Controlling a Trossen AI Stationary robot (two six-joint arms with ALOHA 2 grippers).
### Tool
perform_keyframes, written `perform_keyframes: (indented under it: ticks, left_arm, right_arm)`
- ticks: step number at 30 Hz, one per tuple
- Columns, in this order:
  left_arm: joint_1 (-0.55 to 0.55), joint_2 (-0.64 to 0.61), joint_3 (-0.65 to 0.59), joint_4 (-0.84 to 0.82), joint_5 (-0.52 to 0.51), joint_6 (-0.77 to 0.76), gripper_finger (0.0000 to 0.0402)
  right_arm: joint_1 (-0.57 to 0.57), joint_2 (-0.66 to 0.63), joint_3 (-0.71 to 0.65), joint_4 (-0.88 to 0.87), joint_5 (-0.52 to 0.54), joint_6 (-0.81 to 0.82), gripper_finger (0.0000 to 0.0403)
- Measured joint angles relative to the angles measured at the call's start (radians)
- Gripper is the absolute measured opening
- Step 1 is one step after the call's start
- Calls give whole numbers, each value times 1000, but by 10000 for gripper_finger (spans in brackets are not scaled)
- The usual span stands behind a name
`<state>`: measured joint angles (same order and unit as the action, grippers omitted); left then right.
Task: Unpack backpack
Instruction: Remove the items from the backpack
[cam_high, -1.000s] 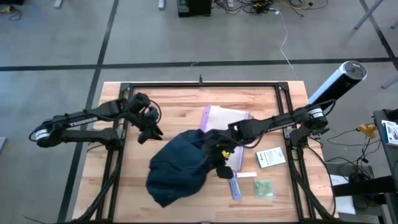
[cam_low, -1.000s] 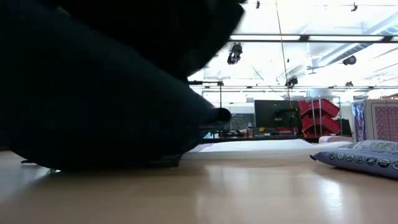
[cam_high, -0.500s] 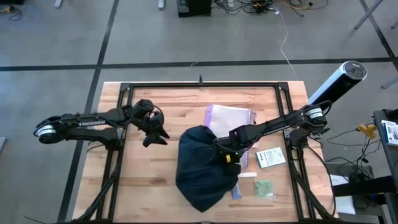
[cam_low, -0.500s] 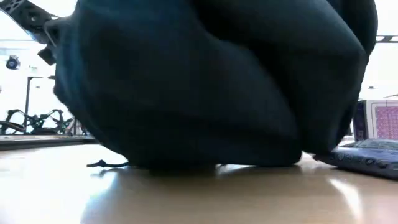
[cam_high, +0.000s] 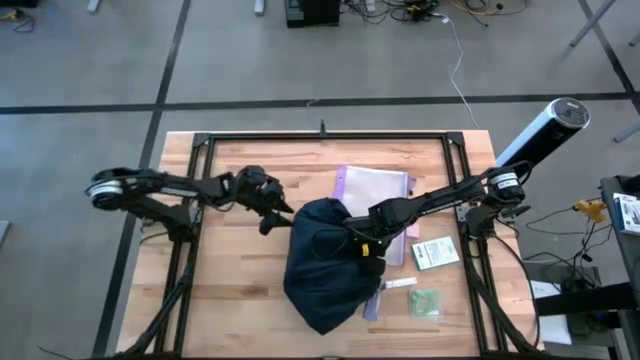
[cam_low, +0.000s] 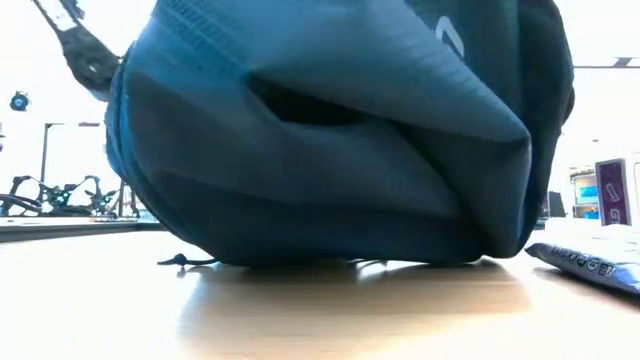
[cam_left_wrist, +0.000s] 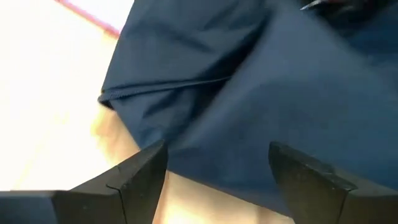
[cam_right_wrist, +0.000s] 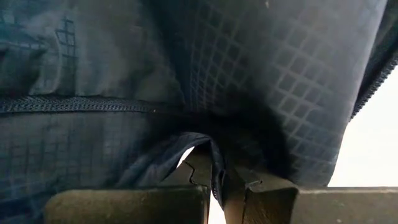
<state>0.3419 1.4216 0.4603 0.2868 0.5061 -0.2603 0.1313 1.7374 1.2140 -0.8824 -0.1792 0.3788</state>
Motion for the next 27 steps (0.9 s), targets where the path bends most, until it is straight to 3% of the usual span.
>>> perform_keyframes:
  ticks: [4,7,13,19,25,27]
  left_arm:
    - [10,102,51,-29,-2,69,277]
    - [1,118,93,-108,-12,225,277]
    - [-16,107,149,-253,-222,511,276]
    - [-18,124,184,-230,-249,586,276]
    - [-33,233,232,-223,-176,581,272]
    - [-49,268,259,-219,-169,577,251]
  right_arm:
    - [2,0,1,2,-1,4,0]
    - [4,0,1,2,-1,4,0]
    - [4,0,1,19,-3,5,0]
    - [4,0,0,64,-3,7,0]
    - [4,0,0,83,-2,4,0]
    - [3,0,0,84,0,4,0]
